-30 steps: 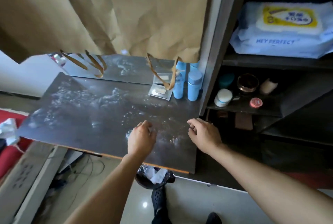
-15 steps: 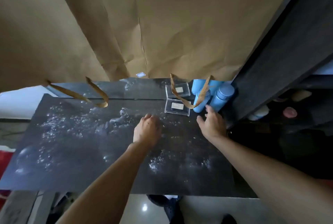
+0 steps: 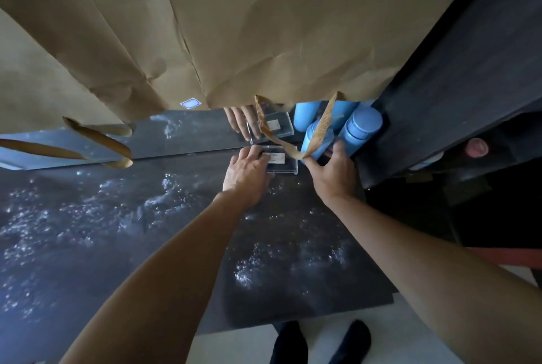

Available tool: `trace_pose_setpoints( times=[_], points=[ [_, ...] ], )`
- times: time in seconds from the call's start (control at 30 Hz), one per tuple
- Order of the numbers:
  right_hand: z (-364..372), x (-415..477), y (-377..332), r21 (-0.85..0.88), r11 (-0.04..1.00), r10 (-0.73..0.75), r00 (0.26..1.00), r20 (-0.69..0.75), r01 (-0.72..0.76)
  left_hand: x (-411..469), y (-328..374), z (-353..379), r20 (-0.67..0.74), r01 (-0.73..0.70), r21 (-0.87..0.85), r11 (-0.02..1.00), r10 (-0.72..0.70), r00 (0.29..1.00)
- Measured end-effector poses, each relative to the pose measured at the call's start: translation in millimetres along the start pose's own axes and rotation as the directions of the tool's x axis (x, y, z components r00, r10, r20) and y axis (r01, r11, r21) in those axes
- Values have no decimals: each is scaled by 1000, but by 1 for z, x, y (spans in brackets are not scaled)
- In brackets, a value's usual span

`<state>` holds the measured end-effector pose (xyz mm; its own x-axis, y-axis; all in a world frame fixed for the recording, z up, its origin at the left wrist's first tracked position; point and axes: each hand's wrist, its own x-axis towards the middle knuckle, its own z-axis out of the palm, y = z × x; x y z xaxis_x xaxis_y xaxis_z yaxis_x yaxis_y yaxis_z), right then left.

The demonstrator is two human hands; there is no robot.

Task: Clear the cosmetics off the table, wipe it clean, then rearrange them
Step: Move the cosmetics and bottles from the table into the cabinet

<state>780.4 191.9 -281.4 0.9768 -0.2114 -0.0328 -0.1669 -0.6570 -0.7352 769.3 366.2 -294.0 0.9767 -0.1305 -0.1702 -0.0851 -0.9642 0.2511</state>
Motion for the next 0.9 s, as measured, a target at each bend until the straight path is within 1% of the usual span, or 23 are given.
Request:
trace_pose_setpoints(
  times=[0.17, 0.23, 0.3, 0.37, 0.43, 0.53, 0.6, 0.7, 0.77, 0.9],
  points=[
    [1, 0, -4, 19, 1000, -20, 1000, -13, 20, 6, -2, 0, -1, -40, 34, 999, 40, 999],
    [0, 4, -7, 9, 1000, -11, 1000, -7, 11, 8, -2, -1, 18, -29, 36, 999, 29, 999],
    [-4, 3, -8, 2, 1000, -9, 1000, -1, 9, 8, -1, -4, 42, 31, 8, 999, -31, 999],
    [-9, -2, -5, 13, 1000, -19, 1000, 3, 19, 6, -1, -5, 72, 125, -39, 991, -122, 990],
    [-15, -10, 0, 26, 999, -44, 999, 4, 44, 1, 0, -3, 100, 217, -85, 972, -208, 973],
    [-27, -23, 11, 10, 997, -83, 997, 6, 83, -9, 7, -1, 126, 322, -108, 941, -308, 943],
    [-37, -30, 18, 23, 997, -71, 997, 14, 71, -16, 15, -3, 128, 355, -112, 928, -340, 931],
    [-54, -41, 27, 26, 995, -93, 996, 8, 93, -27, 33, -6, 133, 403, -129, 906, -387, 912],
    [-67, -48, 33, 9, 995, -104, 994, 19, 104, -34, 44, -8, 132, 447, -197, 872, -429, 894],
    [-97, -58, 51, -14, 992, -125, 989, 76, 127, -52, 71, -12, 127, 481, -328, 813, -466, 876]
  ],
)
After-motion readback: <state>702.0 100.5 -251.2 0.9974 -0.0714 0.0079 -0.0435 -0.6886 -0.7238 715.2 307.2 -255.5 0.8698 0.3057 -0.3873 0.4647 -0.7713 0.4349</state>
